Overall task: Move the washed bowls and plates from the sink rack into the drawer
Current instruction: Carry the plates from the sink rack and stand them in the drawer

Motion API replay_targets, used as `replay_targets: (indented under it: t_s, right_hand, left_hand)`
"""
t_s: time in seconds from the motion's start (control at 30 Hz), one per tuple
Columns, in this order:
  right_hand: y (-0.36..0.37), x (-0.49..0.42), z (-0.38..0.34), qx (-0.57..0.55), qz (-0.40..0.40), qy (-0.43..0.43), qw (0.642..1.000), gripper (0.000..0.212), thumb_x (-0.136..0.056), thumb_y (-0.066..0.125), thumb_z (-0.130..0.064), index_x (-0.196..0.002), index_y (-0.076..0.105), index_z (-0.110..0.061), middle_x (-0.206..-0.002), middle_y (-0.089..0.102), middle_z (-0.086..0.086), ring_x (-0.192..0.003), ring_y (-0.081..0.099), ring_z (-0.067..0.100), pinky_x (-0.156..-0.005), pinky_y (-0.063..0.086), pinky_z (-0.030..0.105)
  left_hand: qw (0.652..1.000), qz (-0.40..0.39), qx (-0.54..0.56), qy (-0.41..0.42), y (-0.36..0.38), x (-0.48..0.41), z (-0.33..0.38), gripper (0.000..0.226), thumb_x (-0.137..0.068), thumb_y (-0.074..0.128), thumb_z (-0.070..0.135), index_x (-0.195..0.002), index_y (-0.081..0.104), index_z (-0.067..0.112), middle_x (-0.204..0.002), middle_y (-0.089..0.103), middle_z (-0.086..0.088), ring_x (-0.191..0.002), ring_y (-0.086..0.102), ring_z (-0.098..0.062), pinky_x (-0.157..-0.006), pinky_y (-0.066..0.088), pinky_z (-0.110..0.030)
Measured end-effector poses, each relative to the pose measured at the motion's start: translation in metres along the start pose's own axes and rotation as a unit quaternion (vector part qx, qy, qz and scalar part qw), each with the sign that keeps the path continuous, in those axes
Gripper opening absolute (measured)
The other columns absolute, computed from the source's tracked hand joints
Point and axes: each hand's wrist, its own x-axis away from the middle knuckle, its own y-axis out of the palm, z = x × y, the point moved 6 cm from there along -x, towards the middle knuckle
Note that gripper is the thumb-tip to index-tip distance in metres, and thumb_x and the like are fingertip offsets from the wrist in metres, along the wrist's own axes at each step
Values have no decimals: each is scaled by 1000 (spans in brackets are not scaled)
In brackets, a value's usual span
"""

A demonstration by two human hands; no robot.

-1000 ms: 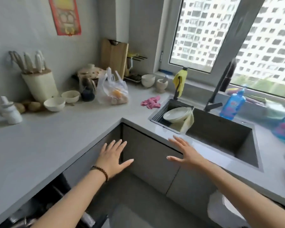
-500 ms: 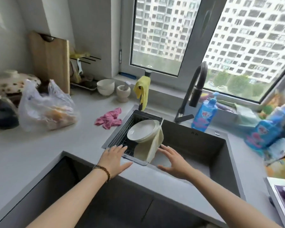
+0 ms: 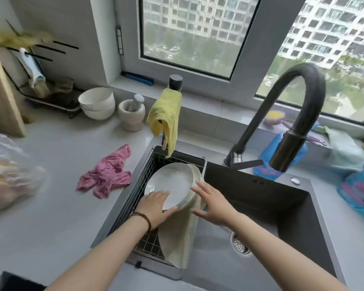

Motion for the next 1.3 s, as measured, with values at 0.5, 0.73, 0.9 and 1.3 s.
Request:
replay_targets:
  t_s: [0.5, 0.73, 0.9, 1.3]
  right_hand:
    - [7, -15, 23, -8, -32, -58, 998, 70, -92, 56, -53, -153, 23, -39, -164, 3, -12, -149, 14, 13, -122, 13, 34]
    - [6, -17, 24, -3, -39, -60, 997, 71, -92, 58, -51, -152, 21, -43, -164, 2, -12, -141, 30, 15, -118, 18, 30]
    - [5, -17, 23, 5, -46, -53, 998, 74, -92, 57, -51, -153, 16, -44, -164, 0, -13, -141, 30, 15, -119, 17, 32]
    - [9, -18, 19, 48, -66, -25, 996, 74, -92, 54, -55, -154, 15, -42, -165, -2, -8, -147, 23, 18, -122, 14, 37]
  left_hand:
    - [992, -70, 105, -29, 23, -58, 35, 38, -96, 38, 38, -125, 49, 16, -122, 58, -4, -110, 56, -23, -95, 46, -40]
    - [998, -57, 20, -2, 20, -65, 43, 32, -99, 31, 25, -127, 45, 18, -117, 61, -8, -106, 58, -29, -87, 47, -37]
    - [998, -19, 58, -7, 10, -58, 33, 31, -99, 30, 24, -121, 52, 21, -107, 65, -9, -99, 59, -28, -85, 49, -39]
    - [982, 69, 171, -32, -26, -34, 1, 28, -98, 36, 28, -80, 53, 16, -76, 57, -5, -71, 53, -23, -61, 40, -29]
